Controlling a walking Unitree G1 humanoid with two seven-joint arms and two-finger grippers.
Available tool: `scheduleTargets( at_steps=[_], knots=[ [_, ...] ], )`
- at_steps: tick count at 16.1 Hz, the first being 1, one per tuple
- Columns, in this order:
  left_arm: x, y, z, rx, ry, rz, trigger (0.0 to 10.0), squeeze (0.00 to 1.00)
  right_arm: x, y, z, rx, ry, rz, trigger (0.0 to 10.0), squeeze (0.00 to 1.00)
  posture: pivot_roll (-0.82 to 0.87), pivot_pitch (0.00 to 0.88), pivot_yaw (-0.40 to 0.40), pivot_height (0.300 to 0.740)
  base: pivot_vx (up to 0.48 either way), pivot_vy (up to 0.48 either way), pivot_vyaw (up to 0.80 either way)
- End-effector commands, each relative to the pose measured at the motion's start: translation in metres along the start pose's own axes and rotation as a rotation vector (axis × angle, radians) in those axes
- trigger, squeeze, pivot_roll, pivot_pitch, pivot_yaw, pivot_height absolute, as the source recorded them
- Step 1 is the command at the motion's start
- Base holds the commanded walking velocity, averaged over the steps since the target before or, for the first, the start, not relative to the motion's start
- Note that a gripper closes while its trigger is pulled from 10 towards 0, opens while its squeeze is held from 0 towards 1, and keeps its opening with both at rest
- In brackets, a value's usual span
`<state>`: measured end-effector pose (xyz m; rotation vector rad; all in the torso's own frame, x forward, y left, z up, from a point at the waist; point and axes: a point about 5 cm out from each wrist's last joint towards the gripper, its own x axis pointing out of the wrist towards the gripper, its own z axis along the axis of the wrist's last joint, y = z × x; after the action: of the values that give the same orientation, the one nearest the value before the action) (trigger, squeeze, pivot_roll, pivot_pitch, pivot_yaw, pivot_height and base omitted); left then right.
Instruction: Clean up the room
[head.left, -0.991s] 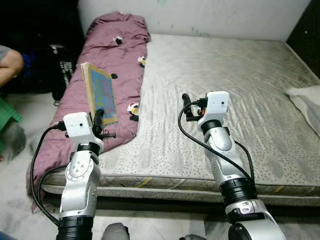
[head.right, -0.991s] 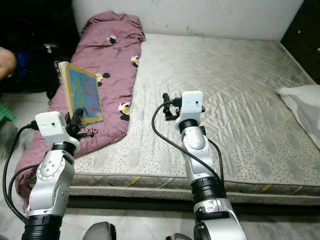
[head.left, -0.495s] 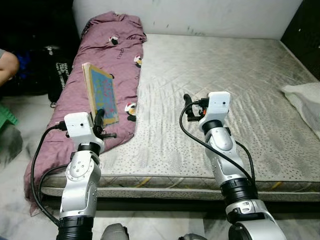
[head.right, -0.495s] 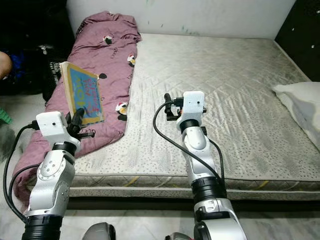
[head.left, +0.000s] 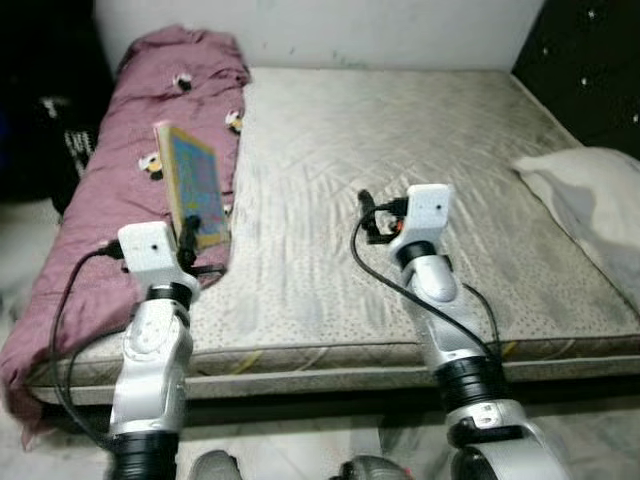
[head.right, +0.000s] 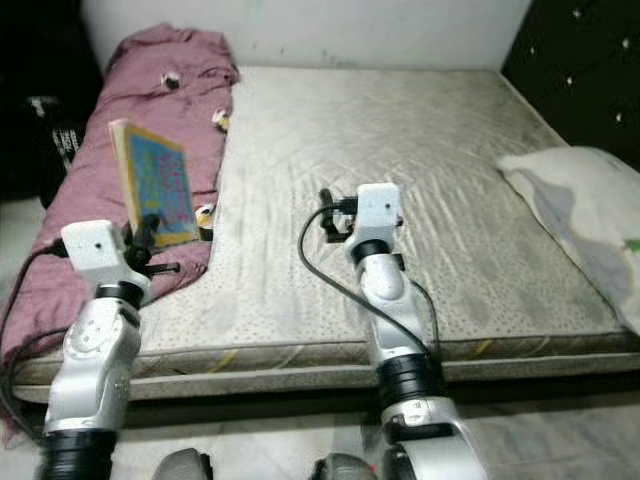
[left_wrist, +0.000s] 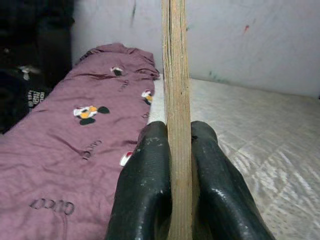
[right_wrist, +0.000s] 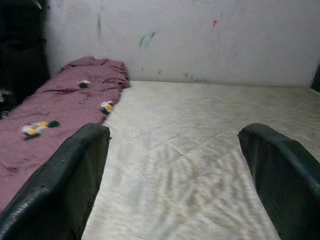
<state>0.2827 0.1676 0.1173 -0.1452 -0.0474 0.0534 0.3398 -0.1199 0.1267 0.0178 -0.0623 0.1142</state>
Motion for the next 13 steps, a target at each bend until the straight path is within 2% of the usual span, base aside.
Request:
scheduleTargets(
  at_steps=[1, 9, 11, 13],
  knots=[
    [0.0026, -0.0059, 0.0118, 0.009, -0.05, -0.033, 10.0, 0.0, 0.0013, -0.003, 0.0031, 0.005, -0.008, -0.016, 10.0, 0.0, -0.03, 0.0, -0.052, 0.74, 0.0, -0.266, 0.0],
    [0.004, -0.0072, 0.0115, 0.003, -0.052, -0.034, 10.0, 0.0, 0.0022, -0.0049, 0.0039, -0.001, -0.009, -0.021, 10.0, 0.0, -0.04, 0.0, -0.051, 0.74, 0.0, -0.27, 0.0],
    [0.0015, -0.0096, 0.0121, -0.024, -0.063, -0.047, 10.0, 0.0, -0.0016, -0.0074, 0.0026, 0.0, -0.008, -0.032, 10.0, 0.0, -0.04, 0.0, -0.056, 0.74, 0.0, 0.0, 0.0],
    [-0.0037, -0.0082, 0.013, -0.029, -0.065, -0.077, 10.0, 0.0, -0.0068, -0.0028, -0.0029, 0.003, 0.009, -0.014, 10.0, 0.0, -0.04, 0.0, -0.051, 0.74, 0.0, 0.0, 0.0]
  ],
)
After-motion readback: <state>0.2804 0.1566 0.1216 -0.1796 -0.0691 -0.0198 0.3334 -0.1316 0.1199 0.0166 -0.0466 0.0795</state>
